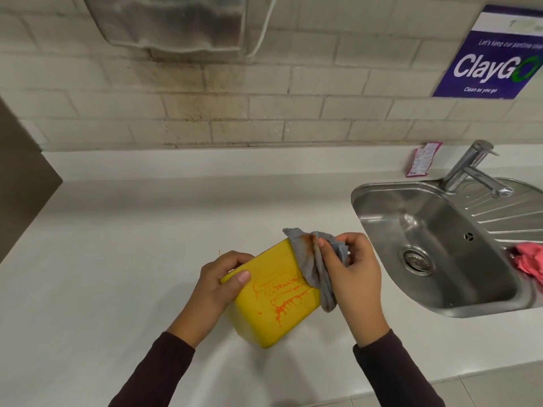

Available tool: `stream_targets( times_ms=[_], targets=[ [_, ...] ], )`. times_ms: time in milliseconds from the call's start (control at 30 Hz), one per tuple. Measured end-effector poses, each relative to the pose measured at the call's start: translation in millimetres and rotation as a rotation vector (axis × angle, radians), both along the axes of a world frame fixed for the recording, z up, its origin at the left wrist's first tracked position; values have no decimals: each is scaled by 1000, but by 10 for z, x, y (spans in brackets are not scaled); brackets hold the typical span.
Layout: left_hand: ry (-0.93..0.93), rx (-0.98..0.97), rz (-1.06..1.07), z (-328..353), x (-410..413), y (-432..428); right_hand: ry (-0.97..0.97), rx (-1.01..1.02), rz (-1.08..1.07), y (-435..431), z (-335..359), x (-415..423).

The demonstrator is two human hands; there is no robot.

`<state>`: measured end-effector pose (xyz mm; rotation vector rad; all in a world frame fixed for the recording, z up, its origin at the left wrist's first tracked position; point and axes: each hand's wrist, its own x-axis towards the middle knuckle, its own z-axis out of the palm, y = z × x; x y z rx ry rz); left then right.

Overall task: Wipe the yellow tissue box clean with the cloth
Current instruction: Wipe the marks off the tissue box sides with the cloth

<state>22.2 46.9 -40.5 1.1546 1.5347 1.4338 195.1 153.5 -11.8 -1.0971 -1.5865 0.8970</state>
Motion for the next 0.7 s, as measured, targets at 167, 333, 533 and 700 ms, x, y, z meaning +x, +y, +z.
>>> stream_targets(
  times_ms=[167,333,533,700],
  targets=[
    [46,10,-8,-8,21,-18,-74,179,35,-42,98,-7],
    [95,0,-2,-29,2,-22,-282,444,140,-231,25,-65],
    [135,8,-9,-65,-3,-17,-337,349,202,-163,-5,-64],
    [62,15,20,-50,27,-6,-393,411,261,-154,2,7]
  ],
)
